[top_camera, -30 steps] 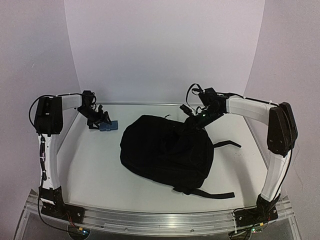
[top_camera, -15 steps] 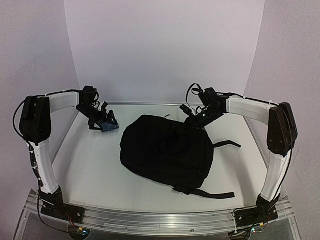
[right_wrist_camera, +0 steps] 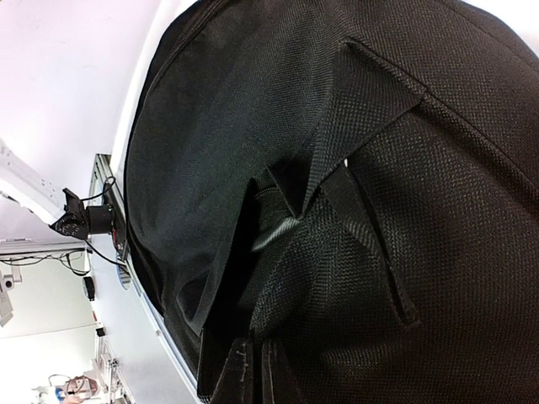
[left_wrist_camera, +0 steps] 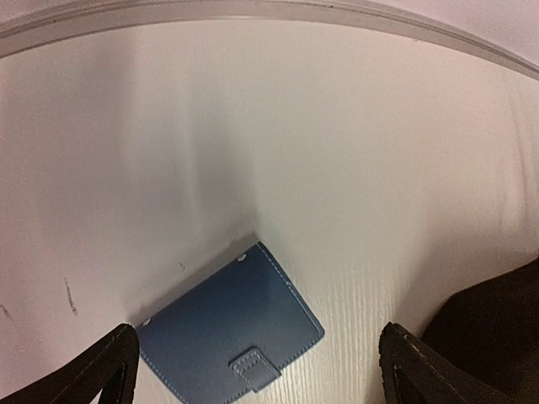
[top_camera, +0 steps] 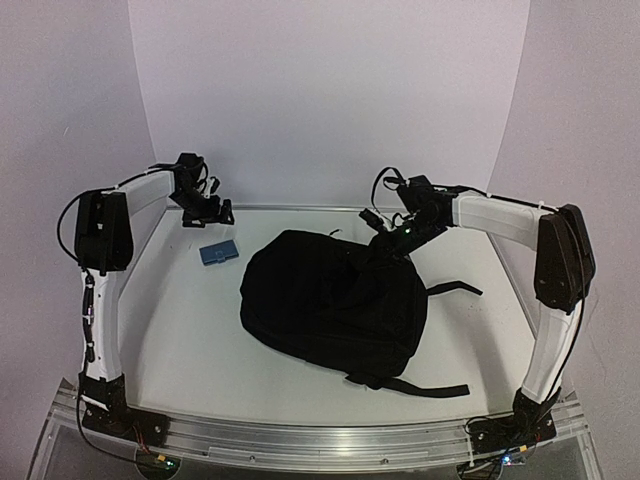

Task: Pack the student bag
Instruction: Adjust the personal item at the corner of the board.

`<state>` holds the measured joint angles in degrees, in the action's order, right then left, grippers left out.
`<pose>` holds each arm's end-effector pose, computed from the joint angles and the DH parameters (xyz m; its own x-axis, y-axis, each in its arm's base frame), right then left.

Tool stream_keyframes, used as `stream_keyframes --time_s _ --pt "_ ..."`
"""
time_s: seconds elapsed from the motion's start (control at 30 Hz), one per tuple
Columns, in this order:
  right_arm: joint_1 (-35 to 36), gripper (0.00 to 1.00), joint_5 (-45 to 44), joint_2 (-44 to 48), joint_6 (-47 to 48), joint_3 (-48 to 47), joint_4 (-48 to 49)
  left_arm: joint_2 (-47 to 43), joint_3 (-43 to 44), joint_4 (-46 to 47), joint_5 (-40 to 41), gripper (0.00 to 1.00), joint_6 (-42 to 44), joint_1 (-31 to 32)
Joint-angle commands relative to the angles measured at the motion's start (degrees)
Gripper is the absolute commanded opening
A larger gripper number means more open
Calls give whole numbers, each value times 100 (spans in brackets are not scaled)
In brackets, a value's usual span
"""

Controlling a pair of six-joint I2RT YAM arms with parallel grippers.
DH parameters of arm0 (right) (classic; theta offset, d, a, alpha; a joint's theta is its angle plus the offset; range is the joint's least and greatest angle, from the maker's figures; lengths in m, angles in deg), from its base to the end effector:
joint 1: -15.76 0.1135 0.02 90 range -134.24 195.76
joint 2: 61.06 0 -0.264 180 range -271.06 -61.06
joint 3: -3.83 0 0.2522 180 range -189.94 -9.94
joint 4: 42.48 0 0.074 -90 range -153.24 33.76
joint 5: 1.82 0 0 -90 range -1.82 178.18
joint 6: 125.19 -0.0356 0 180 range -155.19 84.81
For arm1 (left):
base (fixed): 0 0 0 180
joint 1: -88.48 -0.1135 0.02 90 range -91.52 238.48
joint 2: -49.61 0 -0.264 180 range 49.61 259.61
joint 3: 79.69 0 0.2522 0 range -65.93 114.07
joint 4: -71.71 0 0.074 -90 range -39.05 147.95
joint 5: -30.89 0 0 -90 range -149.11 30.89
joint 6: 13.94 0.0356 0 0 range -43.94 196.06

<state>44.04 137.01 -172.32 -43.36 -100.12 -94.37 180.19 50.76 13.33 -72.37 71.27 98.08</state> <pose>0.3534 0.2206 0.2438 -0.8413 -0.3464 -0.4150 -0.5372 0.4509 0.7128 0.4923 -0.0916 0.2208 -0.8613 0.0632 -0.5042 0.2093 0.9483 -0.2385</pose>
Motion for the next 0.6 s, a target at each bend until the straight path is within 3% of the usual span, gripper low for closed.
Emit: stream_keyframes --time_s 0.0,0.37,0.57 --pt "33 0 -59 338 129 61 -99 565 448 44 -172 100 -450 -166" --pt "30 0 -11 278 141 14 -105 882 320 259 -736 100 -520 -265" --pt "34 0 24 298 145 16 -110 391 -620 225 -1514 99 -200 -250"
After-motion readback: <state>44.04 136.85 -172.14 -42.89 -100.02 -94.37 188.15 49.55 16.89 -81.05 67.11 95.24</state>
